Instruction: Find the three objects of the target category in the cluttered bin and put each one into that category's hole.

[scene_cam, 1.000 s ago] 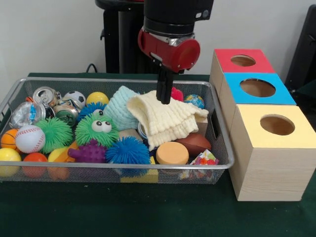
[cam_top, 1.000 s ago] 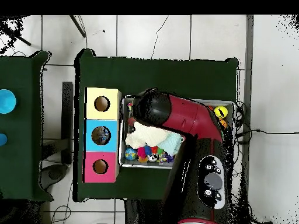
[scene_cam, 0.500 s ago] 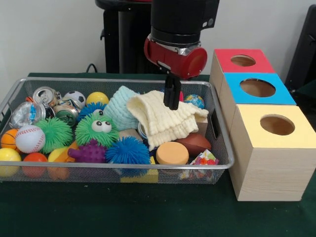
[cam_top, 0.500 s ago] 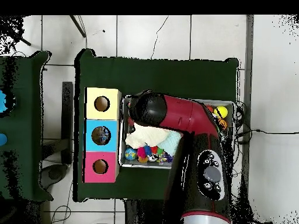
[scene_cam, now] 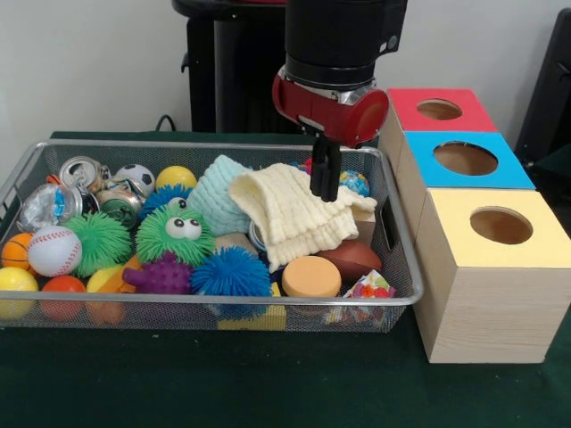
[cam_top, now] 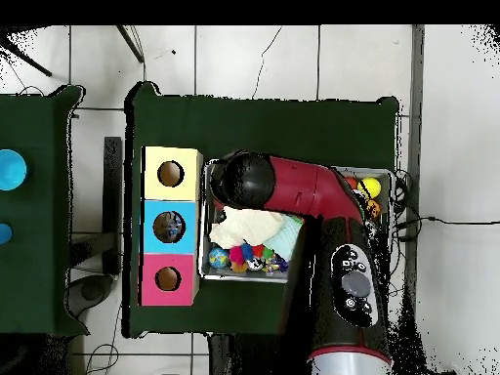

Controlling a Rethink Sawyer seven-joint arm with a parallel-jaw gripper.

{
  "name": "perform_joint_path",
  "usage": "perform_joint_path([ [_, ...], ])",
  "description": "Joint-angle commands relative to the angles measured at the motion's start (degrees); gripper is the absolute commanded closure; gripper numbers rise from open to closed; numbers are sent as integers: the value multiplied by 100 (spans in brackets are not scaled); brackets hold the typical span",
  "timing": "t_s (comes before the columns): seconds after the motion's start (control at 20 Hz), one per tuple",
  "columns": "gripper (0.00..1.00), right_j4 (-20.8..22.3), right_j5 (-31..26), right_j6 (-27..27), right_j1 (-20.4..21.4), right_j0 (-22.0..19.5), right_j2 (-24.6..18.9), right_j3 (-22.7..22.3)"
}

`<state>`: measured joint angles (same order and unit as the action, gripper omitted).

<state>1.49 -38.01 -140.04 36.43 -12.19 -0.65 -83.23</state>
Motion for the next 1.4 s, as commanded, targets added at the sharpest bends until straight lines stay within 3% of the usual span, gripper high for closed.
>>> perform_joint_path([
  [0.05,100,360,-516,1256,-42,-321,-789,-310],
  [0.45,100,540,-564,1566,-96,-635,-1069,-246],
  [0.5,0,584,-700,1654,-104,-710,-1155,-246],
  [0.65,0,599,-784,1680,-79,-734,-1168,-232],
  [0.75,0,723,-479,1597,-23,-718,-1161,-183],
  [1.25,0,954,-687,1811,67,-1015,-1708,-359],
  [1.4,0,1406,-946,2673,-55,-1141,-1979,-21],
])
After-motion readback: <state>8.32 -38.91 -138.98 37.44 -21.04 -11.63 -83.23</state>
